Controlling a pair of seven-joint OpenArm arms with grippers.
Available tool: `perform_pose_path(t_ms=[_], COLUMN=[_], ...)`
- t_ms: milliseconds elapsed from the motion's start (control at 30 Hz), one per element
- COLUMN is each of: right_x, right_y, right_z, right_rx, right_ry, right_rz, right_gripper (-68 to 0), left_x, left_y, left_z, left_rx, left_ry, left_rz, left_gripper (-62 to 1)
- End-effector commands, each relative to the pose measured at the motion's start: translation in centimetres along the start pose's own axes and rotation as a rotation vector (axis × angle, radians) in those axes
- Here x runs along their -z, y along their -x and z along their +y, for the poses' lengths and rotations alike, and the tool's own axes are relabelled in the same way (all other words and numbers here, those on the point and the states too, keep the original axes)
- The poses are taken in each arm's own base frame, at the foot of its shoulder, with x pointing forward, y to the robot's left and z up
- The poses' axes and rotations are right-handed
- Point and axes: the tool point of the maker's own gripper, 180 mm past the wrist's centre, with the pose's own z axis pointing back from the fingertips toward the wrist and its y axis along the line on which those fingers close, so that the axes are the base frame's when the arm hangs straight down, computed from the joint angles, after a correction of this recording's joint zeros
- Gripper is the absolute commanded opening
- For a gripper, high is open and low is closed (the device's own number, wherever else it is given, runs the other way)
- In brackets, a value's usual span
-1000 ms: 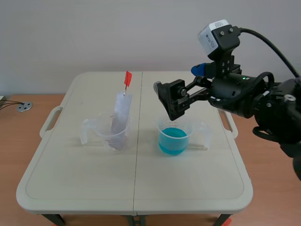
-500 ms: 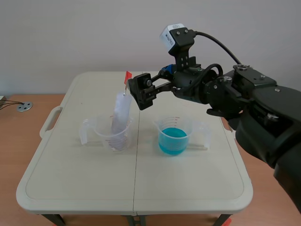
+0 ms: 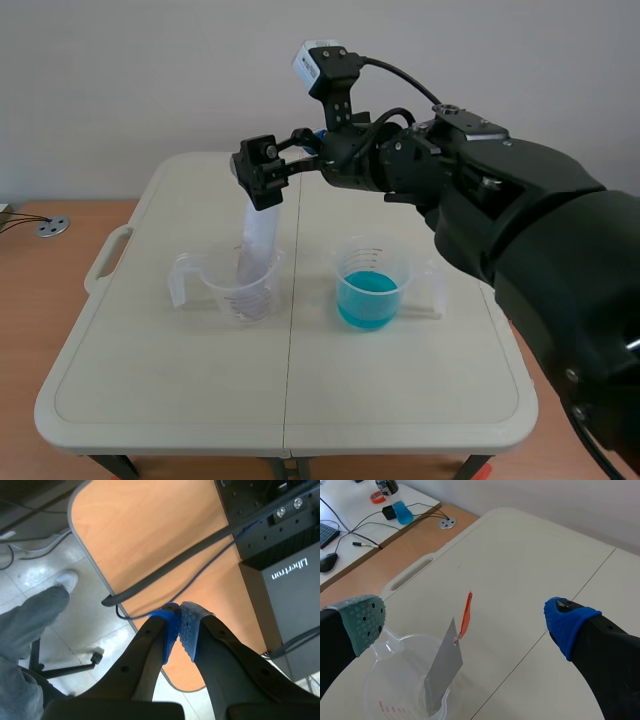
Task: Hold the metal plate by the orange handle, dip it into the blue solution, take it out and point at it, then put the plate back in the beaker on the left.
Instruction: 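Lift the metal plate out of the left beaker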
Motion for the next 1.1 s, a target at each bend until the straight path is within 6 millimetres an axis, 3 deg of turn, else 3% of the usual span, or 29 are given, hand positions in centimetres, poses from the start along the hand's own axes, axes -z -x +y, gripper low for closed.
perform_pose_path(t_ms=[0,333,833,1067], right_x=[0.56,1.12,1.12,1.12], right_y=[-1.65,-1.39,-1.32,-1.34], right_z=[0.38,1.08,1.15,1.15], right_rx=[-0.007,0.014,0.01,0.011], right_ry=[-0.014,-0.036,-0.039,-0.039], right_rz=[-0.033,-0.036,-0.033,-0.034], right_gripper=[-1.2,-1.4,-33.8,-41.8], left_x=[0.19,0.55,0.55,0.55], left_y=[-0.36,0.11,0.12,0.12], left_z=[-0.04,0.49,0.49,0.49], left_rx=[-0.001,-0.003,-0.003,-0.003], left_ry=[0.006,-0.007,-0.007,-0.007], left_rz=[0.0,0.028,0.028,0.028], left_gripper=[-59.1,-59.1,-59.1,-59.1])
